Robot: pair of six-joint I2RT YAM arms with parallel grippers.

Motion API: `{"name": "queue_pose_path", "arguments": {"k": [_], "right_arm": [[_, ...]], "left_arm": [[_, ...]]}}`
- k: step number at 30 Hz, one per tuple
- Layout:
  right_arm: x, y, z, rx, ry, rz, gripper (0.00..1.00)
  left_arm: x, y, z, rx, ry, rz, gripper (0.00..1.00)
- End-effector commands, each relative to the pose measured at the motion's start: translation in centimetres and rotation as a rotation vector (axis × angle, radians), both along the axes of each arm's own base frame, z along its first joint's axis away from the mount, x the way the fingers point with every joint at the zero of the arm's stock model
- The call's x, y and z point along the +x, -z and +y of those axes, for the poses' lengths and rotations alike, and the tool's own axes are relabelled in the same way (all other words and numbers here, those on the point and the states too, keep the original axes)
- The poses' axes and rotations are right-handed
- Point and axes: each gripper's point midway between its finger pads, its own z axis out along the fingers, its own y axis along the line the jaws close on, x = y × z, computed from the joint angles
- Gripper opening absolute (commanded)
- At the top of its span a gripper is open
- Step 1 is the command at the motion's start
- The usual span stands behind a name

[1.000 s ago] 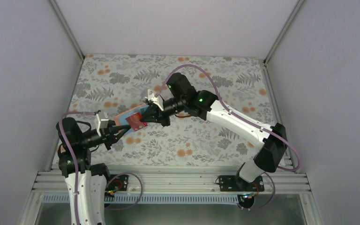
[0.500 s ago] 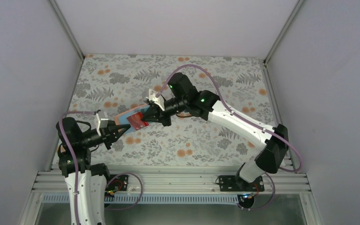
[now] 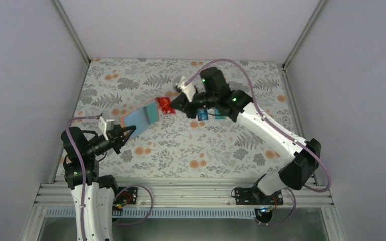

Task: Take the credit cards out of the card holder

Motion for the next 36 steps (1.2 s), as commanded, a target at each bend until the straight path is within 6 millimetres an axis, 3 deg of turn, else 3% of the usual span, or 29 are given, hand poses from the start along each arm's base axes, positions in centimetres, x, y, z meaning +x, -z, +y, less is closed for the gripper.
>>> {"name": "queue_pose_path", "arguments": {"k": [1, 4, 7, 8, 10, 13, 18, 23, 27, 36], "right_arm": [[8.0, 0.9, -5.2, -0.003, 0.341, 0.105, 0.04], [11.6, 3.9, -8.5, -0.007, 0.495, 0.296, 0.04], [13.4, 7.8, -9.7, -0.014, 0.526, 0.484, 0.04], [14.1, 10.8, -9.6, -0.064, 0.542, 0.557, 0.04], [14.6, 13.5, -8.5, -0.093, 0.509, 0.654, 0.04], [14.6, 16.5, -6.4, -0.094, 0.421, 0.77, 0.04], [15.8, 21.9, -5.4, -0.172, 0.435, 0.847, 0.04], [15.1, 26.2, -5.0, -0.249, 0.398, 0.919, 0.04], [15.6, 29.0, -5.9, -0.314, 0.485, 0.918, 0.04], [17.4, 31.1, -7.2, -0.374, 0.616, 0.871, 0.04]], "left_arm": [[2.4, -0.2, 2.4, -0.023, -0.211, 0.018, 0.02], [2.9, 0.0, 3.3, -0.038, -0.282, 0.03, 0.02], [3.2, 0.1, 3.8, -0.051, -0.326, 0.032, 0.02], [3.2, 0.1, 3.9, -0.055, -0.329, 0.033, 0.02], [3.2, 0.3, 3.9, -0.062, -0.332, 0.033, 0.02], [3.2, 0.2, 4.0, -0.063, -0.337, 0.028, 0.02], [3.0, 0.2, 3.9, -0.062, -0.336, 0.02, 0.02], [3.1, 0.2, 4.0, -0.062, -0.337, 0.025, 0.02], [3.1, 0.3, 4.0, -0.065, -0.337, 0.026, 0.02], [3.3, 0.4, 4.0, -0.068, -0.338, 0.036, 0.02]]}}
